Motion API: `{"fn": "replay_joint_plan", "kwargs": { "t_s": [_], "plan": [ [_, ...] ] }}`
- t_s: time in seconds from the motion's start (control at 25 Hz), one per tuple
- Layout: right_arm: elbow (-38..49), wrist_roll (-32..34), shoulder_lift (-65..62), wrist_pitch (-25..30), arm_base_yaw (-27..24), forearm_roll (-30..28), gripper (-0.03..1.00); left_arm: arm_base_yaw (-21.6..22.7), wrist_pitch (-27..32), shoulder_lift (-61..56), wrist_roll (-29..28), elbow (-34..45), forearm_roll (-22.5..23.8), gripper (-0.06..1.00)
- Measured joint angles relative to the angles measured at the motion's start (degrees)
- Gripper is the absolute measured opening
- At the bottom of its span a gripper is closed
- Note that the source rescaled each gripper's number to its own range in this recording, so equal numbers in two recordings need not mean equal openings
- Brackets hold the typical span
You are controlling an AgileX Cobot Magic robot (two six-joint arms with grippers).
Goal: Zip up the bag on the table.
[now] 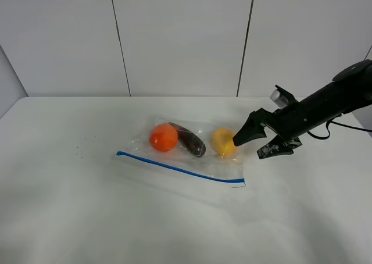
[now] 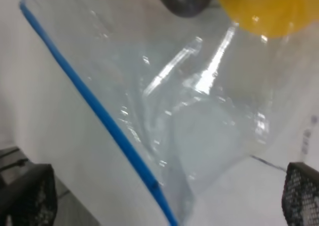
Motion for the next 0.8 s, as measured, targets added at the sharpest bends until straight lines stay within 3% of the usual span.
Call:
{"fn": "replay_joint_plan", "kwargs": {
  "t_s": [0.04, 0.28, 0.52, 0.56, 0.8],
  "plan": [
    [0.0, 0.0, 0.0, 0.0, 0.0, 0.0, 1.0, 0.0, 0.0, 0.0, 0.0, 0.0, 0.0, 1.0],
    [0.0, 13.8, -0.4, -5.1, 0.0, -17.5, 1.0, 0.0, 0.0, 0.0, 0.0, 0.0, 0.0, 1.0],
    [0.0, 21.5, -3.3, -7.5, 0.0, -33.0, 1.0, 0.0, 0.0, 0.0, 0.0, 0.0, 0.0, 1.0],
    [0.0, 26.2, -4.6, -7.6, 0.0, -39.3, 1.0, 0.0, 0.0, 0.0, 0.0, 0.0, 0.0, 1.0],
    [0.0, 42.4, -9.2, -6.9, 0.0, -61.2, 1.0, 0.0, 0.1, 0.0, 0.0, 0.0, 0.0, 1.0]
  ]
}}
